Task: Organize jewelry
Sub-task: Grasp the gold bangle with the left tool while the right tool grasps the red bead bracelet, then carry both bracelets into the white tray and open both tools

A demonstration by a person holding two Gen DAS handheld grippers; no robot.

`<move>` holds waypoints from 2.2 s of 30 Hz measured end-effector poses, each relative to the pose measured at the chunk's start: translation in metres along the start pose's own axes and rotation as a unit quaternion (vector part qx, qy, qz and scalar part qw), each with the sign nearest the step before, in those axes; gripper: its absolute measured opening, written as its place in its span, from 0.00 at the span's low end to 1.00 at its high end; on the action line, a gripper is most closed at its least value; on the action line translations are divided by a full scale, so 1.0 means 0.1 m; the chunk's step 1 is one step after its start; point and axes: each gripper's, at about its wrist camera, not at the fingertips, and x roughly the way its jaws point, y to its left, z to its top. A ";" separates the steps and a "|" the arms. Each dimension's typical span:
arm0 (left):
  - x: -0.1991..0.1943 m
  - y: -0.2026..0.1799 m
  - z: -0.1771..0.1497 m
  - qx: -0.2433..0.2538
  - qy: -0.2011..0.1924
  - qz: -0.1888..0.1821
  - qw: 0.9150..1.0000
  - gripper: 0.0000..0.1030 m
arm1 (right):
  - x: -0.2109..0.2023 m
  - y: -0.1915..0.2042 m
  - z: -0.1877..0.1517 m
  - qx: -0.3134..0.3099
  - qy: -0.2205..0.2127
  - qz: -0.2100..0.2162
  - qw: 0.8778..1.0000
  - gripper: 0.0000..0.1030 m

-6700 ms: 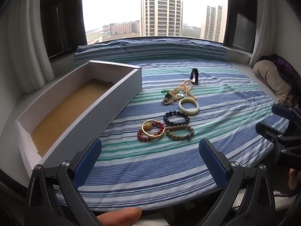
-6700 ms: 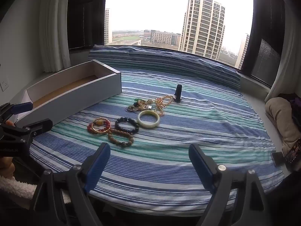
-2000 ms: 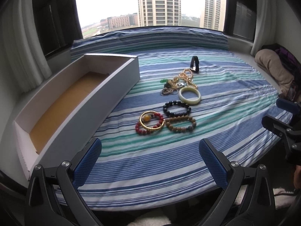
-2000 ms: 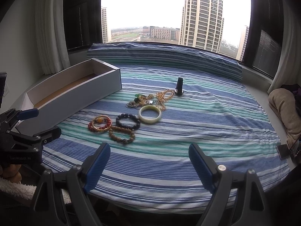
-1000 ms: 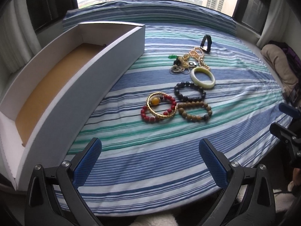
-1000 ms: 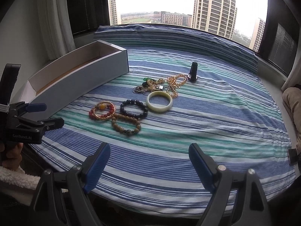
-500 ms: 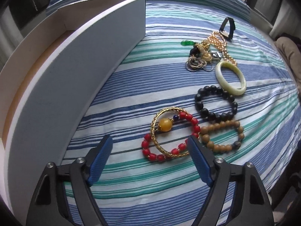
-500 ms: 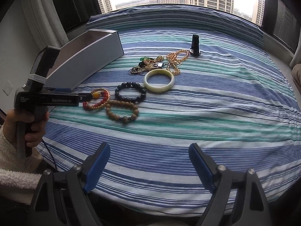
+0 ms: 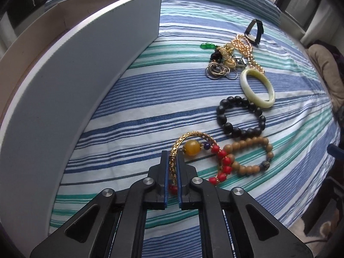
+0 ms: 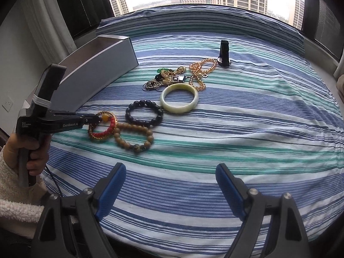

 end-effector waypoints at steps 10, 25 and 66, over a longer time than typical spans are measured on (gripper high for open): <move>-0.58 0.26 -0.28 -0.058 -0.036 -0.033 0.997 0.04 | 0.34 0.23 0.19 -0.018 0.020 0.053 0.998 0.84; -0.97 0.71 -0.85 -0.132 -0.053 -0.012 0.990 0.04 | 1.14 1.32 0.75 -0.178 0.048 0.134 0.974 0.51; -2.03 2.00 -0.62 -0.250 -0.165 0.133 0.945 0.04 | -0.07 2.87 1.81 -0.275 -0.053 0.261 0.924 0.17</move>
